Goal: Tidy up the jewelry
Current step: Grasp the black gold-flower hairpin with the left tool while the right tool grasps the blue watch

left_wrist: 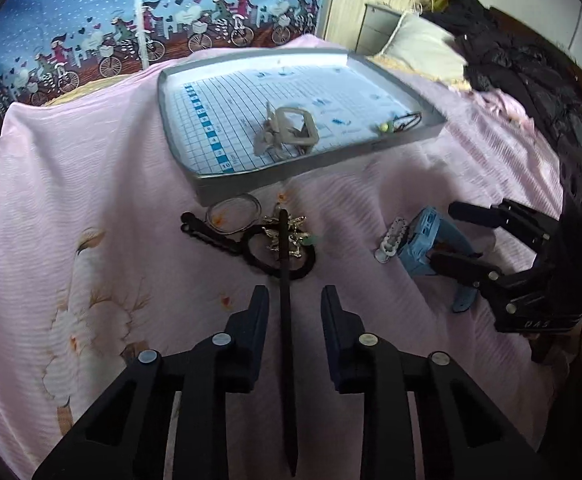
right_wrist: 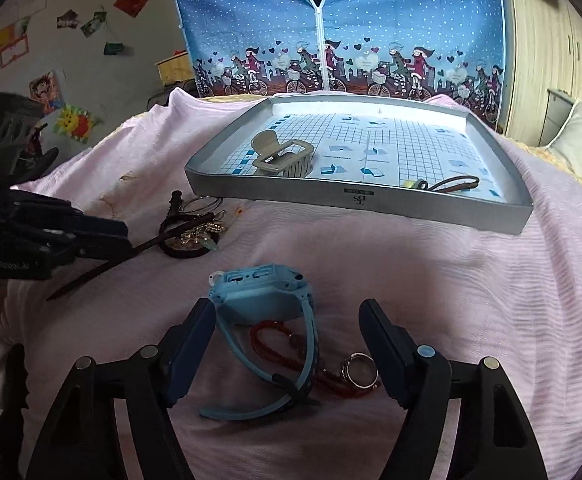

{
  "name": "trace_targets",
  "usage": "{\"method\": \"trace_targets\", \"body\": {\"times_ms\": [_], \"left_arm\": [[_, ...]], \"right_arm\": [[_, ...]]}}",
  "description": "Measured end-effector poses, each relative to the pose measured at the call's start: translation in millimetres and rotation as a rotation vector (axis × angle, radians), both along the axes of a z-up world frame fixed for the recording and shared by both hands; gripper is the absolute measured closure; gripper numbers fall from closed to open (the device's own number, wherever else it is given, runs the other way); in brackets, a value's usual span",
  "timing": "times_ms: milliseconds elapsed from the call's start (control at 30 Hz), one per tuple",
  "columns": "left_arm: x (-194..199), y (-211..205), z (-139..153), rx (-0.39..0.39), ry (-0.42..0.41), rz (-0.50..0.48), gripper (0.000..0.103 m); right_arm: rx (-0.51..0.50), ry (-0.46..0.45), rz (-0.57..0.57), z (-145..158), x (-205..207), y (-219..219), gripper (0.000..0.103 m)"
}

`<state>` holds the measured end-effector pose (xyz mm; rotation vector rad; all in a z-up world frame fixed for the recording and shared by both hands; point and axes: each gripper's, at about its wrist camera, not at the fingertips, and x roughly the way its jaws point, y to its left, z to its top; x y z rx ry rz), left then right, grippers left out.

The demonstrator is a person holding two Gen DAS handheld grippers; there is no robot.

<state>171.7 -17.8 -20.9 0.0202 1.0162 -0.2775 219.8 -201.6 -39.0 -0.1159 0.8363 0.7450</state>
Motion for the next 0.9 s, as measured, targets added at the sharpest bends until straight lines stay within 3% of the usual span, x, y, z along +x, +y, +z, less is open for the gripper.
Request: {"method": "trace_targets", "body": {"times_ms": [200,300,467,567,700,900], "left_arm": [[20,-7,-15,0.074,0.09,-0.006,0.088],[29,-8,-20,0.071,0.135,-0.011,0.093],[49,-10,-21,0.071,0.227,-0.008,0.093],[56,-7,-19,0.057,0.251,0.016,0.099],[52,3,-17,0.004,0.243,0.059,0.1],[32,16,-7,-0.172,0.204,0.132,0.1]], "right_arm": [[0.016,0.002,0.017,0,-2,0,0.031],[0.006,0.001,0.039,-2,-4,5,0.032],[0.0,0.024,0.061,-8,0,10,0.036],[0.003,0.037,0.066,-10,2,10,0.043],[0.005,0.018,0.07,-8,-2,11,0.048],[0.037,0.029,0.062,-9,0,8,0.048]]}}
